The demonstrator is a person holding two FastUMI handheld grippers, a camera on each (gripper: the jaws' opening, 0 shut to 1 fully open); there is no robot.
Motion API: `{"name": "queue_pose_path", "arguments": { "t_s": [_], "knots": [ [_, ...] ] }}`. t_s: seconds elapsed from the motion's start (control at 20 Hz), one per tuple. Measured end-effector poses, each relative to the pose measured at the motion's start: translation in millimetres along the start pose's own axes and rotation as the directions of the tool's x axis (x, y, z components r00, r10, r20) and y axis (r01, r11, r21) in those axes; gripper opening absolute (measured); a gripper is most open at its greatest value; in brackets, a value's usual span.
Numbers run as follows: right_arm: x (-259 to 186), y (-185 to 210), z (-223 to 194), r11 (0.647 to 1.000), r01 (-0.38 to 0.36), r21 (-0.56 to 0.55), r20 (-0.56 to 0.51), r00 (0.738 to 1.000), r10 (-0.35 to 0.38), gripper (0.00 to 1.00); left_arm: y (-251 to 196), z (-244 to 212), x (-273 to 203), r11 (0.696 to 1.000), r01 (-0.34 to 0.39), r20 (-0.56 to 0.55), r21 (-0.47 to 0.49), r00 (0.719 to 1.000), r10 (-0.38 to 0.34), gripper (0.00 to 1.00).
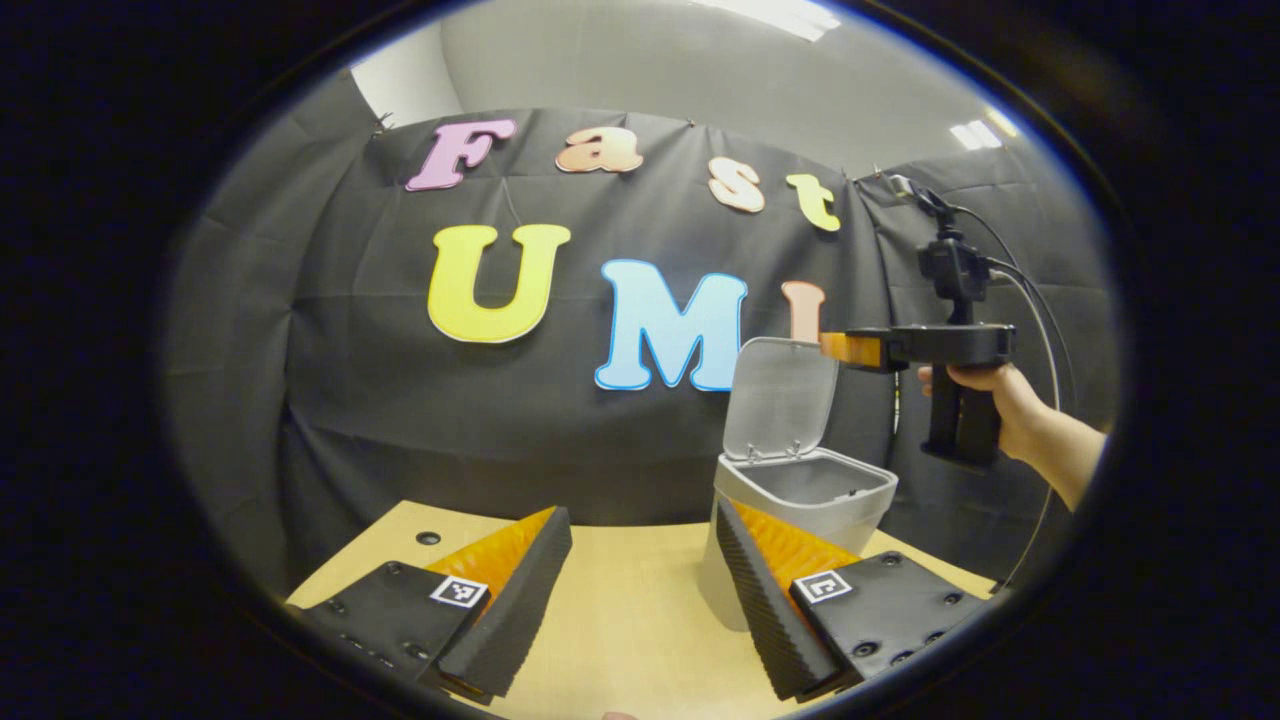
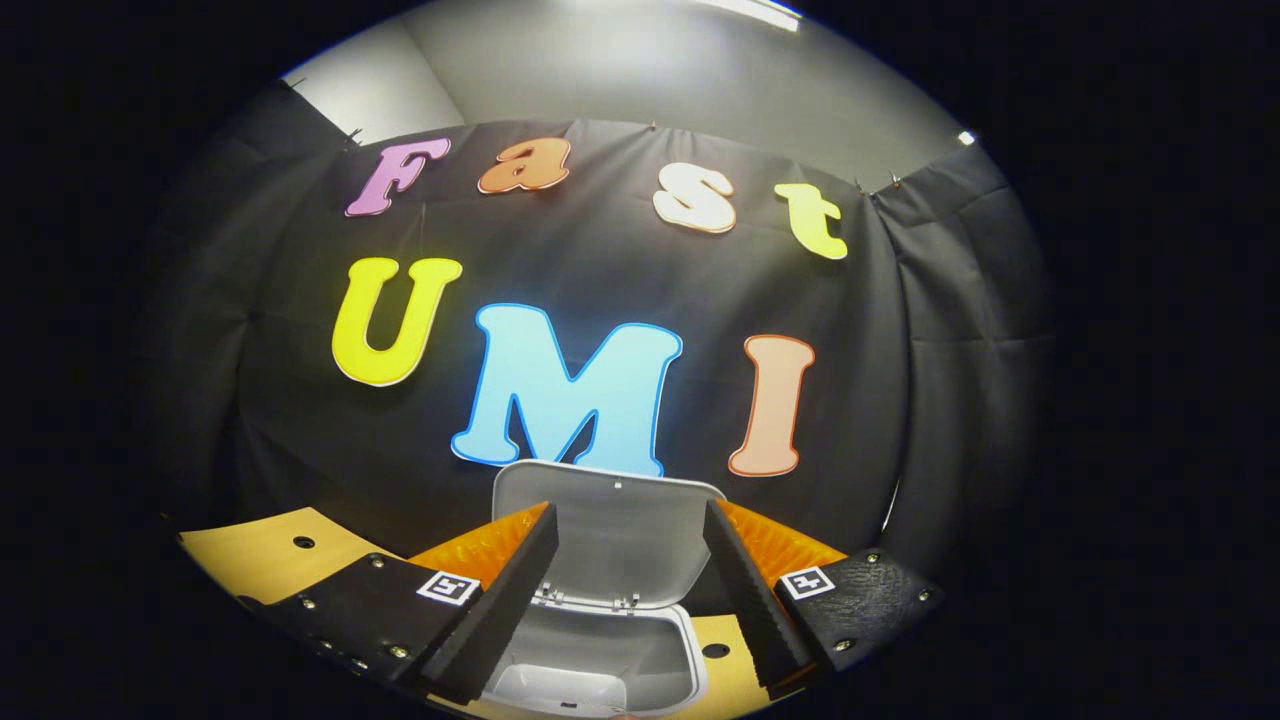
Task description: Press the lid of the desktop garbage bin to open it, pick up the crumpled paper on the desktop and throw it into the bin, then pick up the pop can on the desktop and drop it into the bin, and finally close the garbage bin lid.
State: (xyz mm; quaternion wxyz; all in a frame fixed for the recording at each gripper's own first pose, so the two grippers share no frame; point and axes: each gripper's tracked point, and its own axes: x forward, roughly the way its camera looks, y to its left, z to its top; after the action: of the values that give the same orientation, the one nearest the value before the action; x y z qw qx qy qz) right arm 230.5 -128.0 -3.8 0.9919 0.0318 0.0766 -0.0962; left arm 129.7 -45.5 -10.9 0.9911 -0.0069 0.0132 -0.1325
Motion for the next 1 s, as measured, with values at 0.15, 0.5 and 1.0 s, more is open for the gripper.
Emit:
{"name": "queue_pose_path", "arguments": {
  "t_s": [0.15, 0.5, 1.0],
  "knots": [
    [23, 4, 17, 0.999, 0.003, -0.037, 0.016, 1.0, -0.002, 0.93, 5, -1, 4, 1.0, 0.013, -0.004, 0.0, 1.0, -0.013, 0.95],
    [90, 19, 18, 0.999, -0.006, 0.041, -0.029, 1.0, 0.007, 0.94, 18, 1, 0, 0.999, -0.013, -0.007, -0.034, 1.0, 0.013, 0.96],
    [91, 18, 0, 0.977, -0.086, 0.196, -0.089, 0.991, 0.105, 0.94, 14, 17, -22, 0.99, -0.137, 0.051, -0.029, 0.989, 0.138, 0.95]
  ]
}}
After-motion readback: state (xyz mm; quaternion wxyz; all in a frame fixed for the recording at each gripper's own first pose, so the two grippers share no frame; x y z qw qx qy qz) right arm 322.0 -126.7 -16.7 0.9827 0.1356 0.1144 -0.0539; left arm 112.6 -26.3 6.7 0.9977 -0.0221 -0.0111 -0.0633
